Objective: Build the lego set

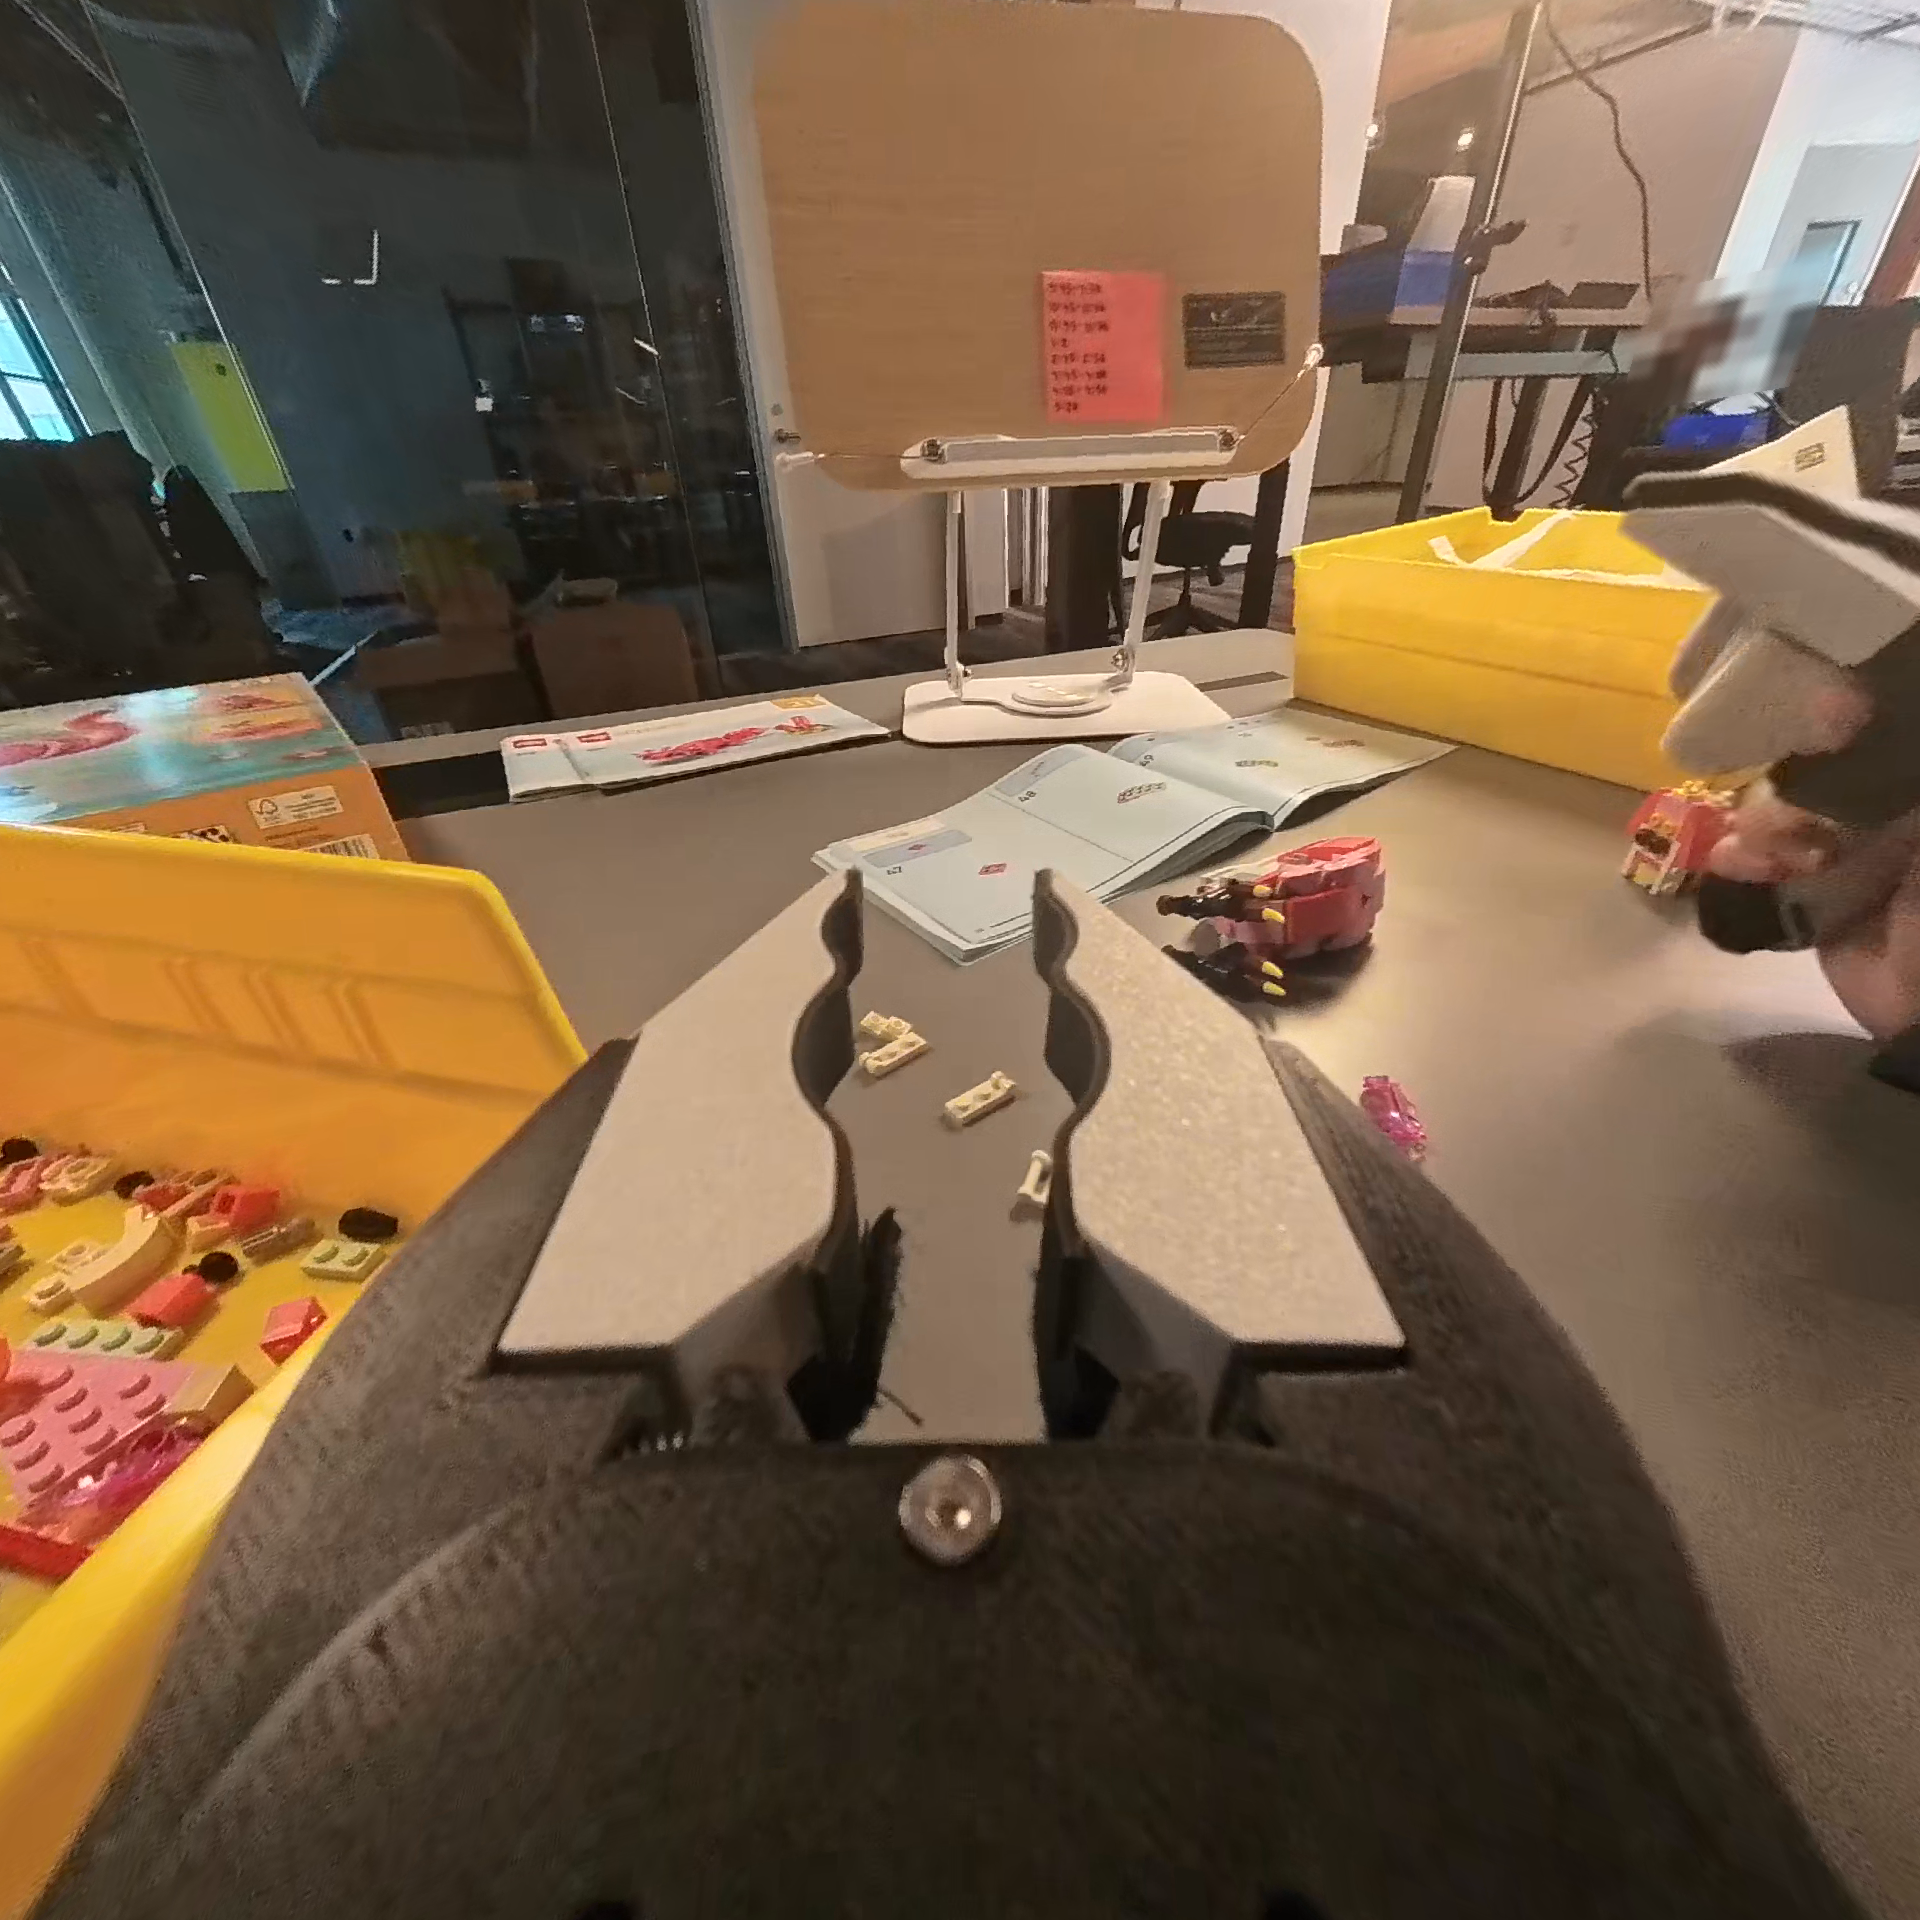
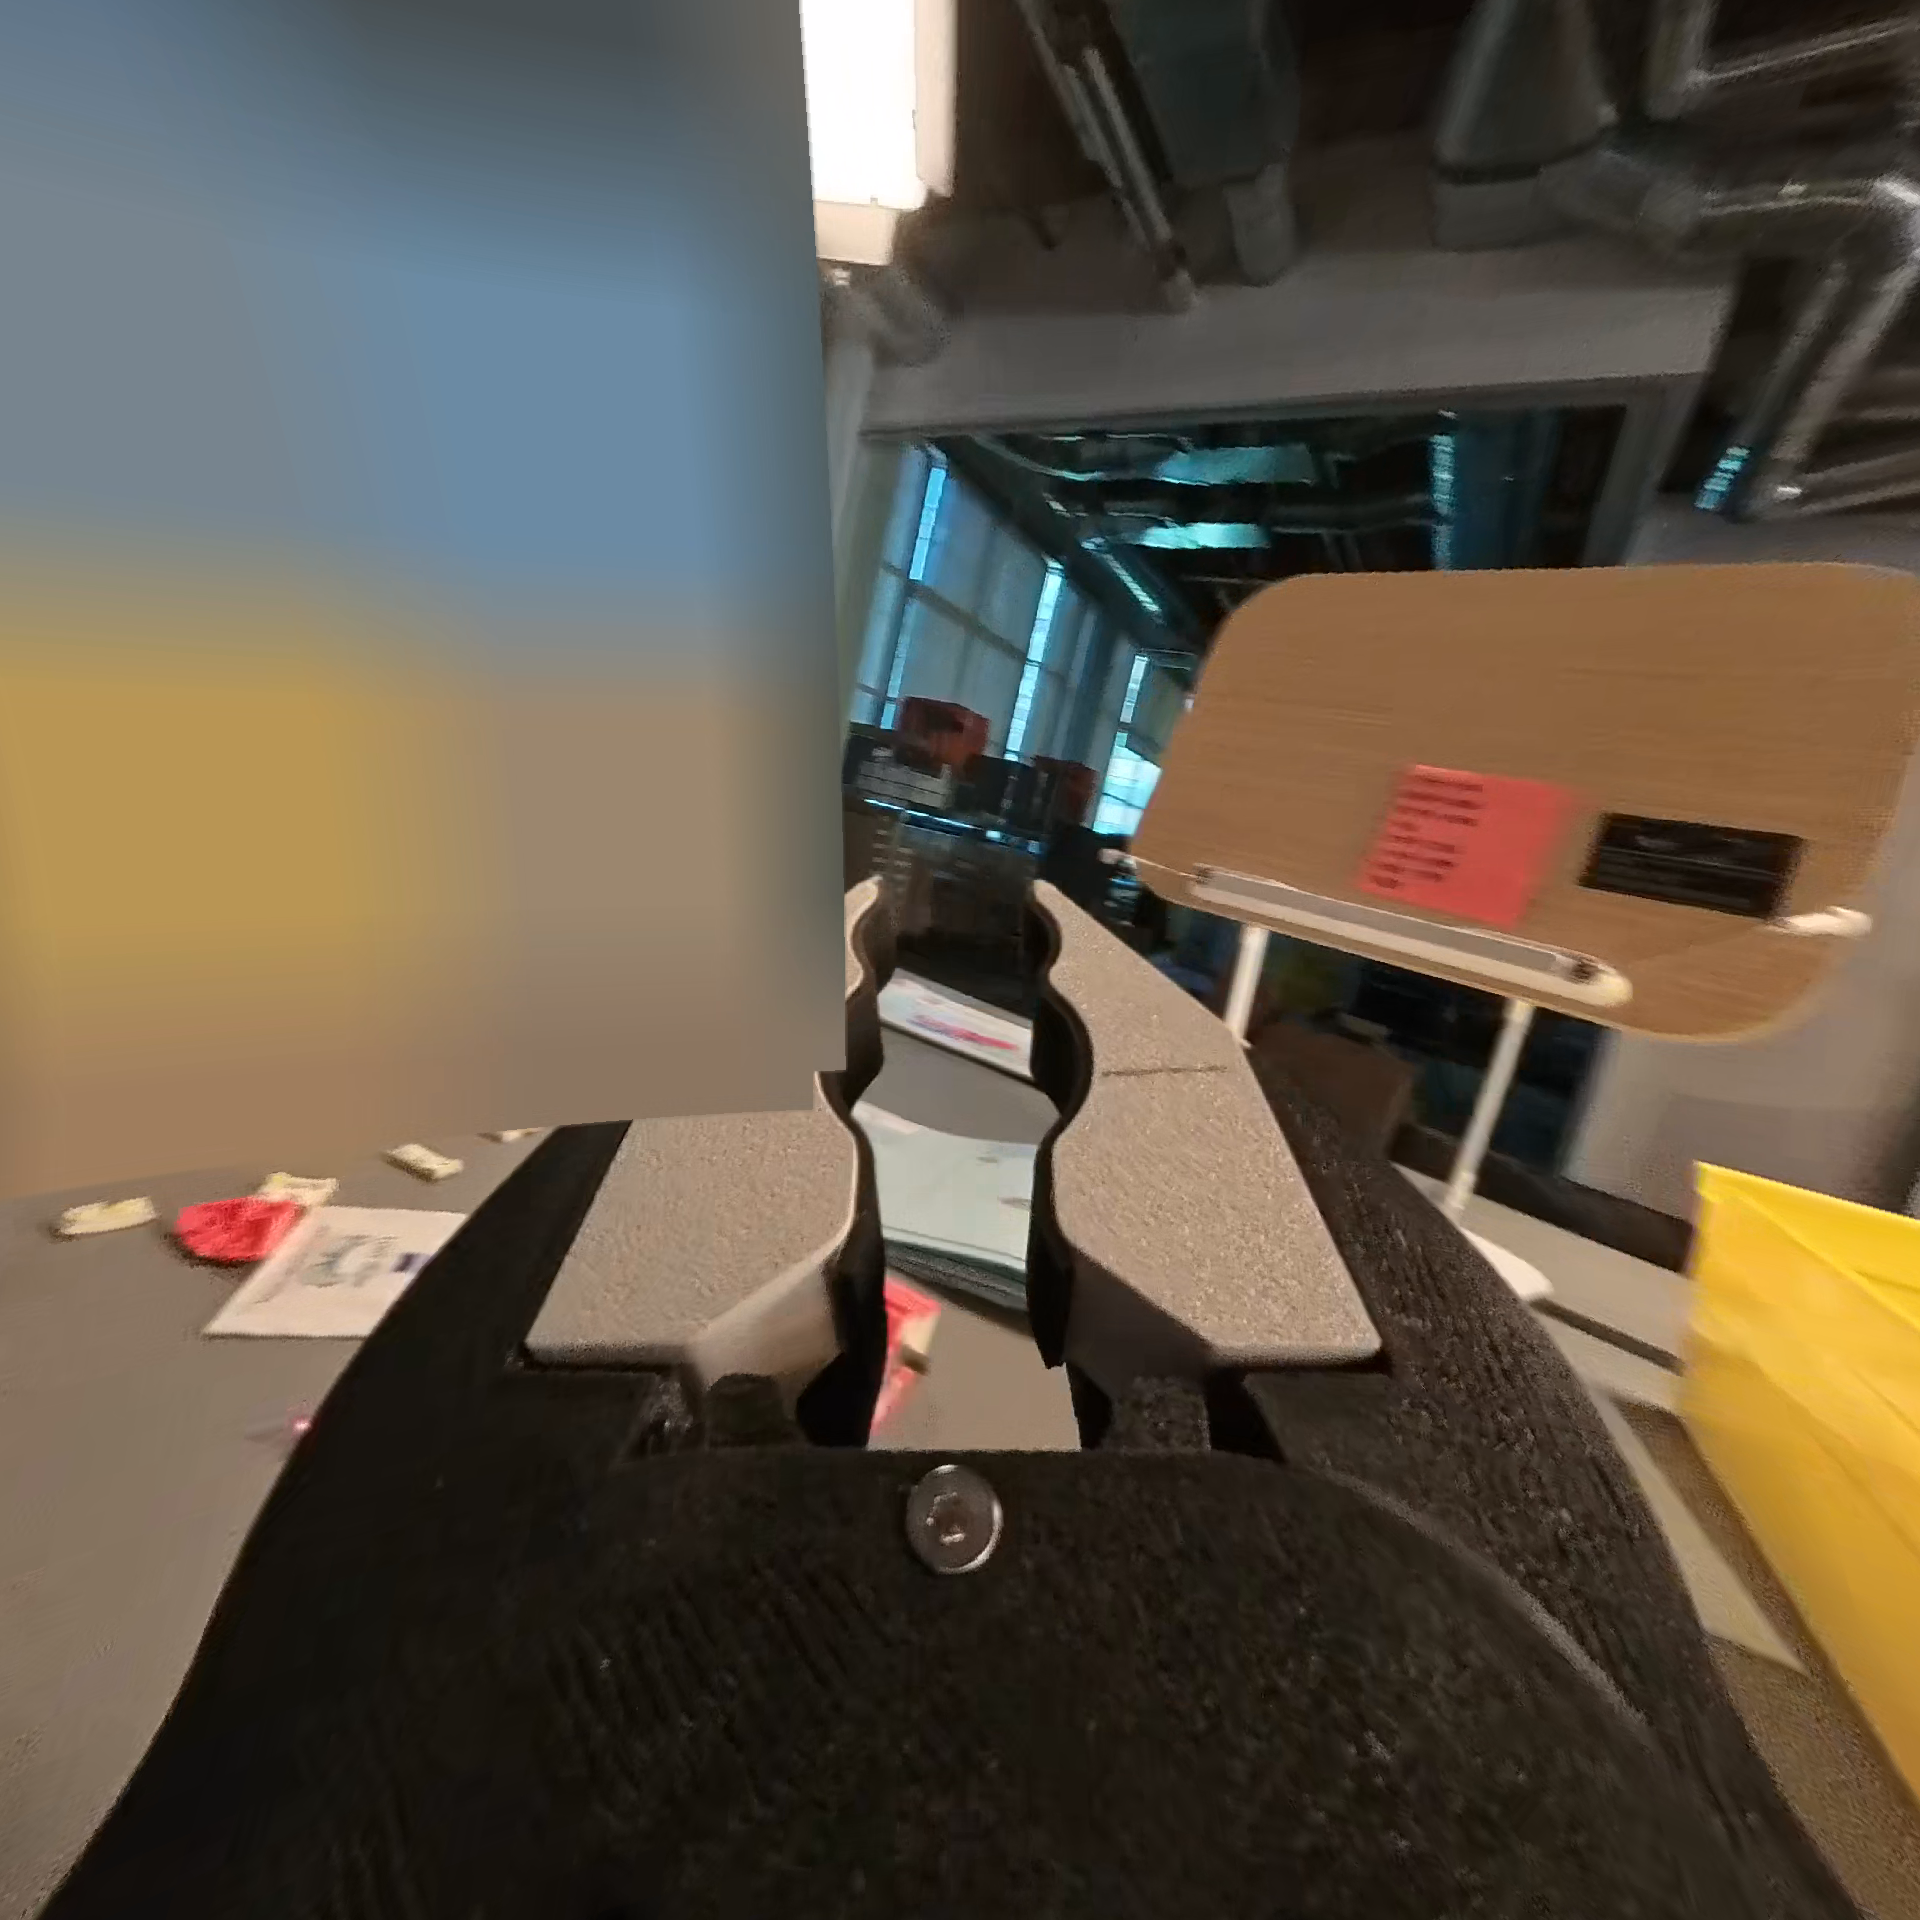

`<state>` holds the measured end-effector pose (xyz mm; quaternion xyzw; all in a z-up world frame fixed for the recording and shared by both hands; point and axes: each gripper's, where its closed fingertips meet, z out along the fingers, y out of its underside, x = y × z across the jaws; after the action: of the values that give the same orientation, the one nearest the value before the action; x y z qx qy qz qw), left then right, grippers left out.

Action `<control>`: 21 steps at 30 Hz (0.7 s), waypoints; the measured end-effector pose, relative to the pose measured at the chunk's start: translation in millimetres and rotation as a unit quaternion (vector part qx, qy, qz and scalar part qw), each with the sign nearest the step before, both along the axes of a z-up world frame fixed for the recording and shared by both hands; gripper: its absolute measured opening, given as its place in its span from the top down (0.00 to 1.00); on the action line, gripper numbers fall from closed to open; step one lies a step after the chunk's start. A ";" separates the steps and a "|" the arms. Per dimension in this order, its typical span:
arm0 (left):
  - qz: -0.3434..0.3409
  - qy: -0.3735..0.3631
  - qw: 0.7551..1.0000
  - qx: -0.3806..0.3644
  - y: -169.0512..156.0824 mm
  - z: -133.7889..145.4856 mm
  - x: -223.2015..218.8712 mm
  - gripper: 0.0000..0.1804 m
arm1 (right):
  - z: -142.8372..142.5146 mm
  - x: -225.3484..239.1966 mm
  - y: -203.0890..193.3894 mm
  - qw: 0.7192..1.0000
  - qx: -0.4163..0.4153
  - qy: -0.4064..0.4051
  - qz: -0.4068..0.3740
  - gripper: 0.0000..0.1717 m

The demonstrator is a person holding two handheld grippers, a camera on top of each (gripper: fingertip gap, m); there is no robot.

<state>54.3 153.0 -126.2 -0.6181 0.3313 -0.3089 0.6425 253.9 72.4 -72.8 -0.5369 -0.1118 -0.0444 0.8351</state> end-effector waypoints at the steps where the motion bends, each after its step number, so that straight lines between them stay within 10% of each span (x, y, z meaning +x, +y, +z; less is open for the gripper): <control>1: -0.001 -0.001 1.000 0.001 -0.6 0.3 0.2 0.83 | -1.1 -11.6 3.7 1.000 -0.003 -0.010 0.019 0.87; 9: -0.036 0.009 0.999 -0.003 -22.6 17.0 -20.4 0.86 | -18.8 -58.6 40.1 0.991 -0.037 -0.115 0.057 0.83; 16: 0.159 0.068 0.981 0.082 52.0 117.6 -169.6 0.84 | -13.3 -39.1 47.2 0.997 -0.034 -0.072 0.023 0.85; 21: 0.132 0.251 0.946 -0.158 120.4 76.7 -228.6 0.84 | -9.9 -31.8 56.5 0.999 -0.034 -0.011 0.026 0.86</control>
<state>-174.3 273.4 -49.5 -0.8076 0.3444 -0.1045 0.4672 222.1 128.9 -82.7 -0.5611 -0.1365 -0.0243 0.8161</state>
